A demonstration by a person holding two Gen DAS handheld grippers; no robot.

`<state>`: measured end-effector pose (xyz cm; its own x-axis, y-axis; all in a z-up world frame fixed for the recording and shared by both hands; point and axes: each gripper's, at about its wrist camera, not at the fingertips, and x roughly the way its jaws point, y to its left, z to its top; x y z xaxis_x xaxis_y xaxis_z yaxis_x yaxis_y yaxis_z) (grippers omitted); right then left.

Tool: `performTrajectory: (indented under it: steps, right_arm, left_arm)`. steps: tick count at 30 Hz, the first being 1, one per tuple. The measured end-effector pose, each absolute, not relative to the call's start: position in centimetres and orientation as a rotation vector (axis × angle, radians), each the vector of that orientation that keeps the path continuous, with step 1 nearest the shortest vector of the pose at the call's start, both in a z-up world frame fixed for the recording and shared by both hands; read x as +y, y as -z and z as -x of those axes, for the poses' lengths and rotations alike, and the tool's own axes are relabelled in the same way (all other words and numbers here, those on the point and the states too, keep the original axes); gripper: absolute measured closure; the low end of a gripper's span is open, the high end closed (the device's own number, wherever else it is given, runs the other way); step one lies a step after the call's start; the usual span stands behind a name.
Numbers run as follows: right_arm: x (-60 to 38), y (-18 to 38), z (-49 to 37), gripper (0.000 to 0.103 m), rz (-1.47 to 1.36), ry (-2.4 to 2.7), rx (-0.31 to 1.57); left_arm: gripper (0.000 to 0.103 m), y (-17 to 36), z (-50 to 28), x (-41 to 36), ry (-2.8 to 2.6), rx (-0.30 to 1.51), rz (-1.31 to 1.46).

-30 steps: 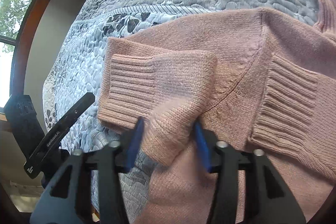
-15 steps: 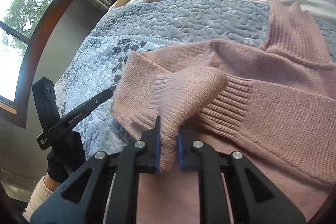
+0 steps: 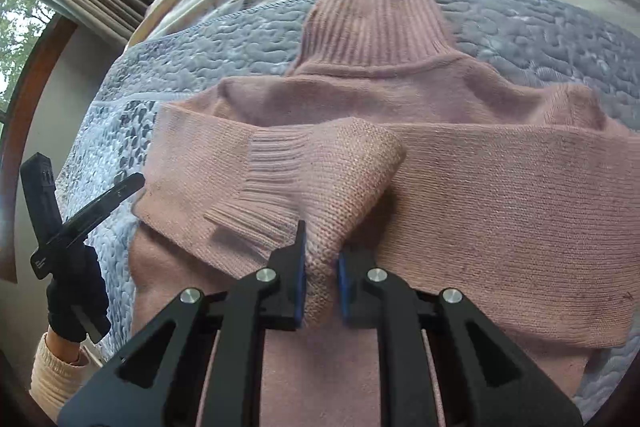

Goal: Fold small clothes

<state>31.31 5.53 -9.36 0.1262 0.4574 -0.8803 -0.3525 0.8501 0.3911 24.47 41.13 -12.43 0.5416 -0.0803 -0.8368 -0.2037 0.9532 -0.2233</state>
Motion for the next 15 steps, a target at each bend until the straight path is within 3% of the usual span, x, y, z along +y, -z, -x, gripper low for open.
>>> performTrajectory:
  steps: [4,10,12,15]
  right_arm:
    - [5.5,11.7,-31.4,0.089,-0.066,-0.558,1.373]
    - [7.0,7.7,-29.8,0.066,0.087,-0.522,1.217]
    - [8.6,6.5,-29.2,0.053,0.123,-0.575,1.183]
    - [12.3,7.2,-28.6,0.052,0.173,-0.672,1.222]
  left_arm:
    - [0.077,13.9,-25.2,40.7,-0.096,1.037,0.273]
    - [0.077,11.8,-24.4,40.7,-0.075,1.006,0.284]
    - [0.076,10.9,-24.2,40.2,-0.058,0.982,0.279]
    - [0.073,10.5,-24.4,38.9,-0.012,0.985,0.282]
